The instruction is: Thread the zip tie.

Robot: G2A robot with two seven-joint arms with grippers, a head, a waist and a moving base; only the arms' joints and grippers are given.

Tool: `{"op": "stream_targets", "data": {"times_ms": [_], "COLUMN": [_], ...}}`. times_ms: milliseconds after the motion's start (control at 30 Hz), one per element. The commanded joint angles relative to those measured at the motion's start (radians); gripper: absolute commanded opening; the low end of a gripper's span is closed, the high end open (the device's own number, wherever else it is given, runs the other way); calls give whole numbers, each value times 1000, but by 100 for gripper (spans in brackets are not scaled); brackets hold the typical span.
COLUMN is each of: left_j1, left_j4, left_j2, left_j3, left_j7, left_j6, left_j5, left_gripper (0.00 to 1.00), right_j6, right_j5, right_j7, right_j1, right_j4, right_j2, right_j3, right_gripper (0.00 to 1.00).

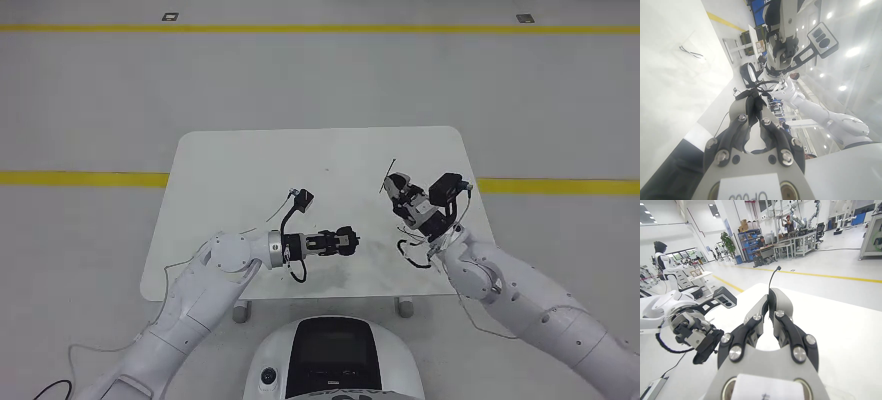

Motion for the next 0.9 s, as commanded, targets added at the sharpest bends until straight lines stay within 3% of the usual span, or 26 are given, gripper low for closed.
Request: {"op": "stream_targets", "data": {"times_ms": [0, 133, 400, 567, 867], "left_j1": [0, 0, 0, 0, 0], "left_j4": [0, 0, 0, 0, 0], "left_j2": [0, 0, 0, 0, 0], "left_j3": [0, 0, 0, 0, 0], "left_j7": [0, 0, 0, 0, 0], "left_j6": [0, 0, 0, 0, 0], "left_j5": [0, 0, 0, 0, 0], "left_gripper": [0, 0, 0, 0, 0], "right_j6": [-20, -28, -99, -131, -131], "right_j5": [26, -14, -73, -99, -102], "right_j7": [-42, -147, -216, -185, -184], "right_j1": [-22, -98, -185, -199, -199], "right_j4": [-12, -9, -5, 6, 7], "right_j2": [-4, -10, -23, -40, -41], "right_j3": [14, 26, 43, 40, 41], "right_gripper": [0, 0, 0, 0, 0]}}
